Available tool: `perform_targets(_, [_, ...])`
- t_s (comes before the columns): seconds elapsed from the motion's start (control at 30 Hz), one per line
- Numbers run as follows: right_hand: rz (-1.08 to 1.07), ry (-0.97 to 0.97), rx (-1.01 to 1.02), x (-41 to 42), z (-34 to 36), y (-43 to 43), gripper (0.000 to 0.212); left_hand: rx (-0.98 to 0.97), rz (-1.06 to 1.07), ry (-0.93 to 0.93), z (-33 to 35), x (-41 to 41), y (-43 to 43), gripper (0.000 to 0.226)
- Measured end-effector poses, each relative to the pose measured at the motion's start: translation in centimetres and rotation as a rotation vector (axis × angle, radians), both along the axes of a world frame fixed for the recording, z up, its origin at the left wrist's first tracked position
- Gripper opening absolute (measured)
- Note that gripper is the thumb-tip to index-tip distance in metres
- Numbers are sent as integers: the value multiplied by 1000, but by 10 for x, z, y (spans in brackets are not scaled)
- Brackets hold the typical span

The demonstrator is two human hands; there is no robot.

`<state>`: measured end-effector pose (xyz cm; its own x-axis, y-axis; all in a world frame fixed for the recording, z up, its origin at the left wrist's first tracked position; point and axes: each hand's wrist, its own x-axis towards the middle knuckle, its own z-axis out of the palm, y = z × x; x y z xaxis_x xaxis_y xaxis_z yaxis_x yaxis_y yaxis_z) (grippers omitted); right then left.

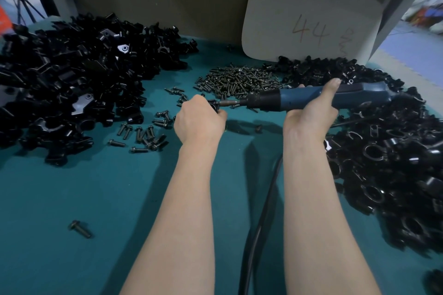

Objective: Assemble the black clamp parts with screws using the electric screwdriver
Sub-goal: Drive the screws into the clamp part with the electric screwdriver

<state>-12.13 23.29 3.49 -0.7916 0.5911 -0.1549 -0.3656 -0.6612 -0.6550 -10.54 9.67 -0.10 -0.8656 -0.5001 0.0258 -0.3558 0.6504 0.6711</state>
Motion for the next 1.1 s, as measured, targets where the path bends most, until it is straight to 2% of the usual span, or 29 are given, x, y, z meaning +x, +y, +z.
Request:
perform_targets(0.2, [5,-2,2,1,0,-1,33,-15,7,25,-1,0,2,41])
perform_targets(1.1, [13,-22,58,2,-1,-7,32,3,15,25,-3,-2,1,36])
